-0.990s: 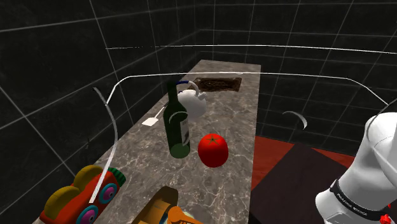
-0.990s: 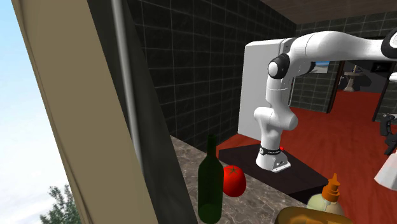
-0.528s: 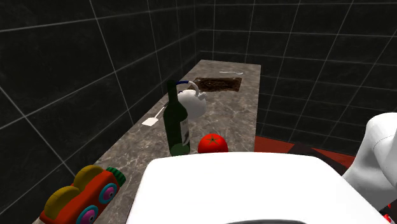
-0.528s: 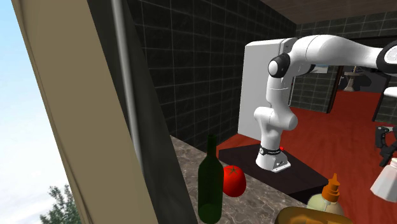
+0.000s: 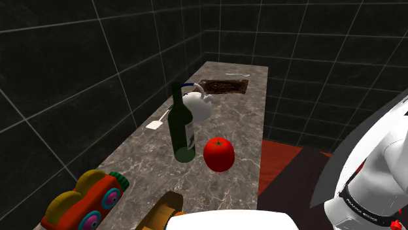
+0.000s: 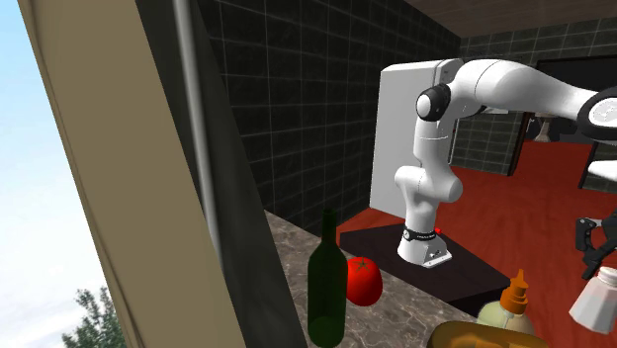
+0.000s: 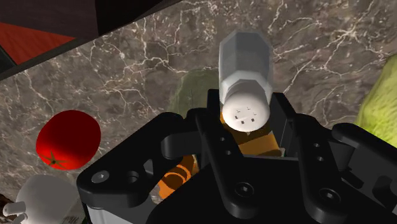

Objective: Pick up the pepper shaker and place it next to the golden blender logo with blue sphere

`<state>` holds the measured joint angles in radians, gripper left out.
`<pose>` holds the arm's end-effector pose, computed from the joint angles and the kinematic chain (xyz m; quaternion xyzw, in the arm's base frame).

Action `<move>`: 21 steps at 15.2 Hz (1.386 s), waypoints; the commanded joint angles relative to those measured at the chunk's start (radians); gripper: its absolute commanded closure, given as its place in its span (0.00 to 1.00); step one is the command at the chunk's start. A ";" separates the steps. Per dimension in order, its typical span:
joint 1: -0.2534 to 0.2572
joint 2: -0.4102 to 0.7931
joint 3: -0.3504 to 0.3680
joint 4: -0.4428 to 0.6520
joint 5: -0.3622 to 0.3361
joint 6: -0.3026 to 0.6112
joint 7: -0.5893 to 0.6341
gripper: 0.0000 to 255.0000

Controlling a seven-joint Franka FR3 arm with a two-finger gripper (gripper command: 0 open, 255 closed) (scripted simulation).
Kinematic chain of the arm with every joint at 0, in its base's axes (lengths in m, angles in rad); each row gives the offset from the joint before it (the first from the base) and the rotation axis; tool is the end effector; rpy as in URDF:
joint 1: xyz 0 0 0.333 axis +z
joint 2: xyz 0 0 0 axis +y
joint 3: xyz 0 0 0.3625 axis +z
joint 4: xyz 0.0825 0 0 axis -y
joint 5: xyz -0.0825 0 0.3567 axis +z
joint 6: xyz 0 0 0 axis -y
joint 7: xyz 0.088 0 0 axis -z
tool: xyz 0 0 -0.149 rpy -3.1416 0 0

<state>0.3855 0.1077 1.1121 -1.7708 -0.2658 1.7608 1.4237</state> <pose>0.0943 0.5406 0.5300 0.9941 0.0657 0.0779 0.0361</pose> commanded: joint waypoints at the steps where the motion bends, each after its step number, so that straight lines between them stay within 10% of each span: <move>1: -0.001 0.002 -0.001 -0.027 -0.003 0.028 0.005 1.00; 21: 0.047 0.122 -0.045 -0.210 -0.139 0.248 0.128 1.00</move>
<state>0.4315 0.2258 1.0698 -1.9710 -0.3993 1.9971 1.5454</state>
